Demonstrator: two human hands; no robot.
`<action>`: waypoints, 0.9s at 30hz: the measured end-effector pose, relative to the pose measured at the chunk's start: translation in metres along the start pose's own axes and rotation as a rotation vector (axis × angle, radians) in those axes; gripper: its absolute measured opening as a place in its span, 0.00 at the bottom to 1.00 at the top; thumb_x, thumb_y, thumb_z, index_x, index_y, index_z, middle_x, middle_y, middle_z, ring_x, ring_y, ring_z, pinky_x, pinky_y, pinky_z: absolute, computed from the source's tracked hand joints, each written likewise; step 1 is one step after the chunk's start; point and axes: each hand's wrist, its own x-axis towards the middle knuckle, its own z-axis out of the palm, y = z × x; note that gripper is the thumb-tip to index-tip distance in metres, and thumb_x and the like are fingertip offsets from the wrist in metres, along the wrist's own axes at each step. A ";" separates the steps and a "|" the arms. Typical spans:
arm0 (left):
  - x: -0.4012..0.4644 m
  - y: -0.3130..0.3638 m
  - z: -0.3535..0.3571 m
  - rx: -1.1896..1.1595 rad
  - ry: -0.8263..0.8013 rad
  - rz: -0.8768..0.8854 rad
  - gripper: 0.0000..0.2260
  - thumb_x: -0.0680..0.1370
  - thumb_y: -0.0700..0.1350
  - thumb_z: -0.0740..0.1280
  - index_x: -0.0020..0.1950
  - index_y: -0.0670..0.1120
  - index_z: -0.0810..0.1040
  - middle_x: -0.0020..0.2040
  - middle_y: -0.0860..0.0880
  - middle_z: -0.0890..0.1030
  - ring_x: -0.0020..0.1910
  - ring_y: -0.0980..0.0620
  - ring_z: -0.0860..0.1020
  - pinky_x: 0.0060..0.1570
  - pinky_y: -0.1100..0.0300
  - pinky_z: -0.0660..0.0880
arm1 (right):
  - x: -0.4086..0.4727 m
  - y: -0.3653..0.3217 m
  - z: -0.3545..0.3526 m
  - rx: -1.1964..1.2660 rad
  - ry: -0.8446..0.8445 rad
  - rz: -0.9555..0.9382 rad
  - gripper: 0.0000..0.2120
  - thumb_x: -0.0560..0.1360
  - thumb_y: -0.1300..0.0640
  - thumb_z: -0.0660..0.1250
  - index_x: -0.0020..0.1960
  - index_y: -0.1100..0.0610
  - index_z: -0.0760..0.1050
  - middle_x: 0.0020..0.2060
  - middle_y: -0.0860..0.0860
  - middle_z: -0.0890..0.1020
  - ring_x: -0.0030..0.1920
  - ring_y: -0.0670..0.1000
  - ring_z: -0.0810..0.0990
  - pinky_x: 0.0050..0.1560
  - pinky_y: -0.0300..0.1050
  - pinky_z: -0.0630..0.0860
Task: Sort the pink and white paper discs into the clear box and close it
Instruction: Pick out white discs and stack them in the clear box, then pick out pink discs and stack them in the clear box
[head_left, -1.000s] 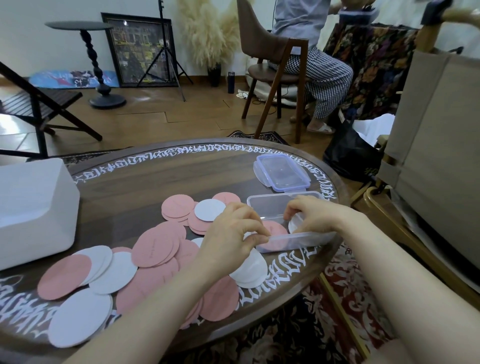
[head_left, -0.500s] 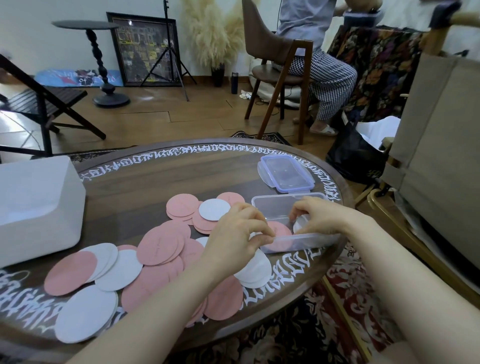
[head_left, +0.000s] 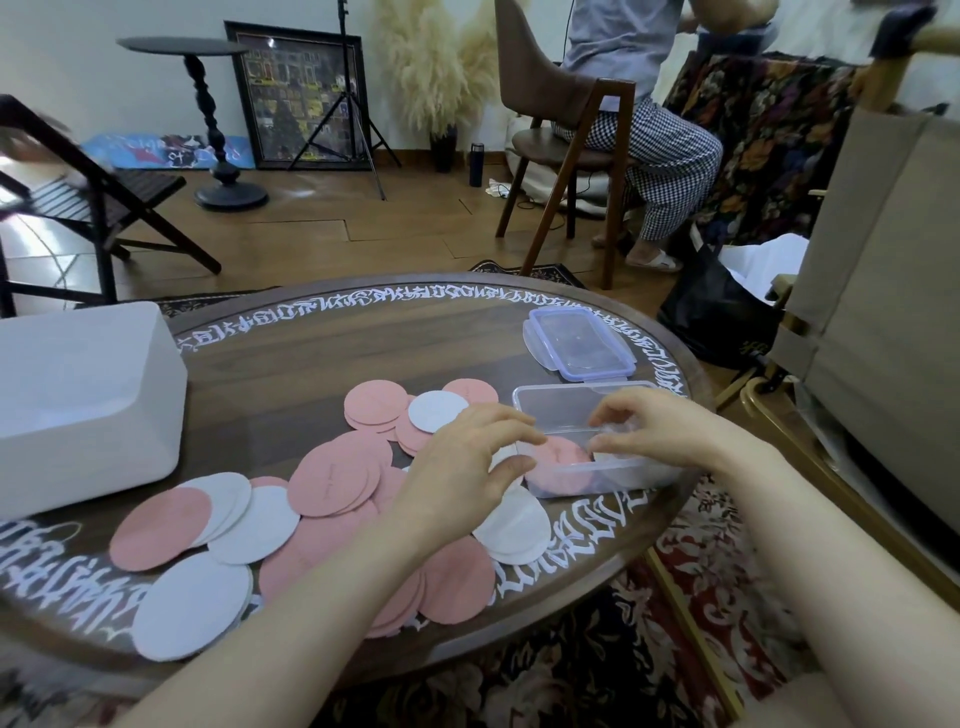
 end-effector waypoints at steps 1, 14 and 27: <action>-0.001 -0.001 -0.005 0.004 0.000 -0.009 0.10 0.76 0.43 0.68 0.56 0.53 0.81 0.58 0.59 0.78 0.60 0.60 0.70 0.57 0.62 0.67 | -0.003 -0.001 -0.001 0.027 0.037 -0.011 0.12 0.68 0.42 0.72 0.48 0.45 0.78 0.49 0.43 0.80 0.52 0.45 0.77 0.57 0.47 0.74; -0.047 -0.016 -0.078 0.236 -0.065 -0.172 0.12 0.75 0.47 0.68 0.59 0.55 0.78 0.59 0.61 0.76 0.61 0.57 0.72 0.58 0.54 0.71 | -0.054 -0.085 0.015 0.126 0.207 -0.302 0.08 0.72 0.47 0.71 0.51 0.45 0.79 0.49 0.37 0.79 0.55 0.38 0.73 0.57 0.37 0.68; -0.095 -0.035 -0.127 0.368 -0.146 -0.437 0.18 0.75 0.49 0.68 0.65 0.55 0.73 0.64 0.56 0.72 0.62 0.56 0.71 0.51 0.63 0.65 | -0.047 -0.149 0.062 -0.012 0.053 -0.403 0.14 0.73 0.45 0.69 0.57 0.45 0.77 0.53 0.41 0.76 0.53 0.41 0.69 0.49 0.33 0.66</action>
